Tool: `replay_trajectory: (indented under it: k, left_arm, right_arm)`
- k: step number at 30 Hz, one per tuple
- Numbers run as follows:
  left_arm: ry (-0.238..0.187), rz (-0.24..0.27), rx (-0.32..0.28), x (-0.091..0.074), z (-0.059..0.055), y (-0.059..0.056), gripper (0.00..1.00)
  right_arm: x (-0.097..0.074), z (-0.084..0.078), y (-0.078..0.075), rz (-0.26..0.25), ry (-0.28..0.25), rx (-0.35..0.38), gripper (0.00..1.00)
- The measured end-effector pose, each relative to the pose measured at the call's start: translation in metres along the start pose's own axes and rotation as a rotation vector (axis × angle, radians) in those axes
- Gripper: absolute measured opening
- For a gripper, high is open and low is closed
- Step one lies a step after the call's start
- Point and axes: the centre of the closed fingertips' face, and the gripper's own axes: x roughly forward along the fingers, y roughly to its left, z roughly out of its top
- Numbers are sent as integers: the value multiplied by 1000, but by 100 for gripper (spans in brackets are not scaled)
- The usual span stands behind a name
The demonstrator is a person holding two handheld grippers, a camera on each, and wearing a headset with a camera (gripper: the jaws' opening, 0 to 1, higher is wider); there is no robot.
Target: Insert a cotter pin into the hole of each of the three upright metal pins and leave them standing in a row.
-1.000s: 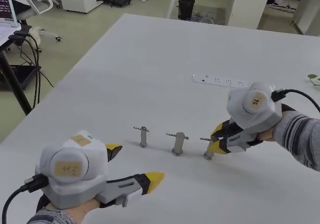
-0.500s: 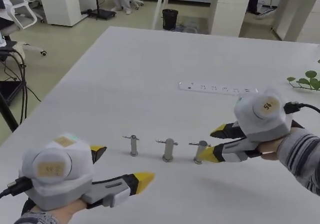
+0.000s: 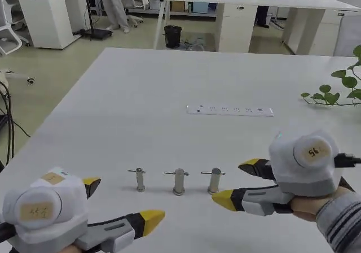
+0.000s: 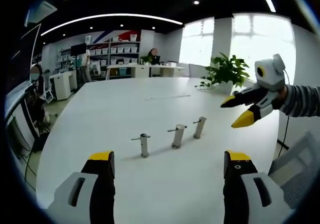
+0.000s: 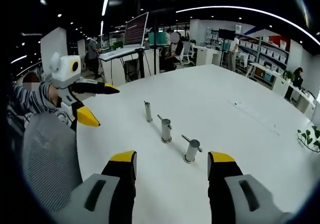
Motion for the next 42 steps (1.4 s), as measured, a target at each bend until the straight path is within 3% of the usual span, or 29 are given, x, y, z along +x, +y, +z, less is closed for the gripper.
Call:
replay_trajectory:
  k: [7, 10, 11, 13, 27, 42]
  left_arm:
    - [9, 12, -16, -2, -5, 0, 93]
    - [-32, 16, -65, -4, -1, -2, 95]
    - [-33, 20, -67, -4, -1, -2, 96]
    - [-30, 25, -62, -4, -2, -2, 99]
    - [-22, 37, -53, -9, -4, -3, 99]
    - [-30, 51, -84, -15, -5, 1, 99]
  right_arm:
    - [-5, -12, 12, -51, -22, 46, 66]
    - [-5, -18, 15, -69, -52, 130, 70]
    - [-5, -14, 18, -62, -100, 172, 72]
    - [-7, -16, 21, -61, -105, 228, 77]
    - [-12, -12, 27, -85, -150, 261, 84]
    - [-15, -20, 26, -112, -144, 260, 84]
